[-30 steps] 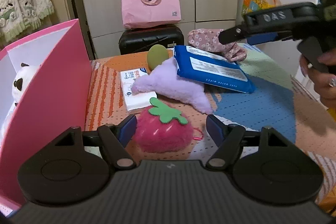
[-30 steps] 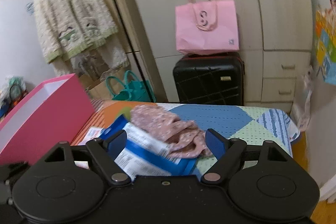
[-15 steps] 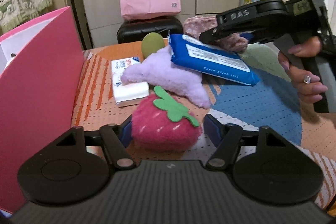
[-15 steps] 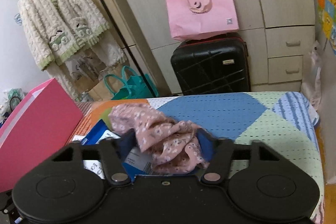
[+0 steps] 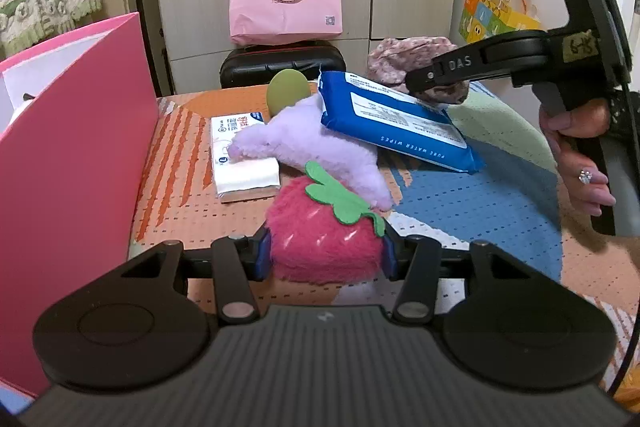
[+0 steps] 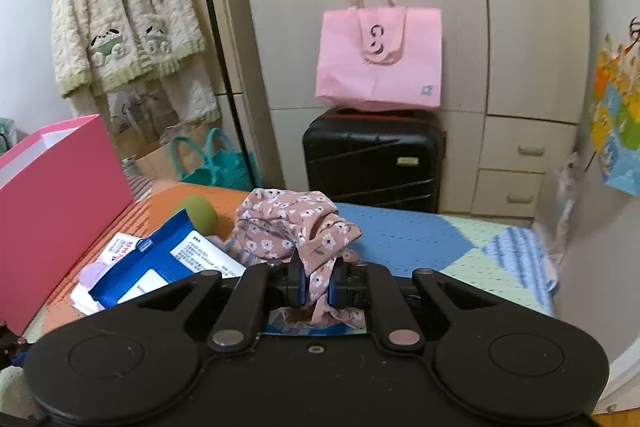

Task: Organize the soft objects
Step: 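Carry the strawberry plush in the left tool and scrunchie in the right tool over the pink box, then open the left tool dropping the strawberry plush while the right tool releases the scrunchie into the box, then move both open tools back from the box toward the blue wipes pack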

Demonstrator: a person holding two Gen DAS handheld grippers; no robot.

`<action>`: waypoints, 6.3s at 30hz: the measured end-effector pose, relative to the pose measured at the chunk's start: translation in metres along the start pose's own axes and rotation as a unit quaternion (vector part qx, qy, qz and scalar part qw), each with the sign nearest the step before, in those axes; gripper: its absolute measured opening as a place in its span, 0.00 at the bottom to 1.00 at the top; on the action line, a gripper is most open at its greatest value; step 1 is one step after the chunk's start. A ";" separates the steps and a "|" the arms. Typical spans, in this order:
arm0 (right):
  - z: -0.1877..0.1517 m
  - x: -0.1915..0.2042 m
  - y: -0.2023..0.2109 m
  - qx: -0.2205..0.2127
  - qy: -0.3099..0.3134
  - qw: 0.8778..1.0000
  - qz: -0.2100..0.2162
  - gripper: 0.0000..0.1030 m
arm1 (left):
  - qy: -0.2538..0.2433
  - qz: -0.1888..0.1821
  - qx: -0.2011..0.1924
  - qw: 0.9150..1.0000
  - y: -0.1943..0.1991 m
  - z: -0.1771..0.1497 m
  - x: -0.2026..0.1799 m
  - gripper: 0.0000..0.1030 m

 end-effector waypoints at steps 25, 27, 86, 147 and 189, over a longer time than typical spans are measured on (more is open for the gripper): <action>-0.052 0.030 0.091 -0.011 0.021 1.000 -0.012 0.12 | 0.005 -0.040 -0.021 0.999 0.048 -0.016 0.004 0.47; -0.059 0.033 0.096 -0.006 0.021 1.000 -0.007 0.12 | 0.004 -0.045 -0.020 0.999 0.052 -0.021 0.005 0.47; -0.028 0.255 0.159 0.053 0.119 0.960 0.248 0.15 | -0.013 -0.083 -0.009 0.996 0.201 -0.045 0.147 0.48; 0.003 0.224 0.147 0.033 0.166 0.974 0.152 0.52 | -0.082 0.016 -0.028 0.996 0.213 -0.012 0.153 0.65; -0.101 0.072 0.149 0.024 0.123 0.988 0.090 0.58 | -0.163 -0.065 -0.016 0.984 0.142 -0.017 -0.015 0.67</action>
Point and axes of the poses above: each gripper's, at about its wrist camera, not at the fingertips, and y roughly against the way its jaws point, x to its left, z to its top, the point moved 4 cm from there along -y, roughly the way its jaws point, and after that the axes turned 12 degrees about x, right-handed, at the moved point
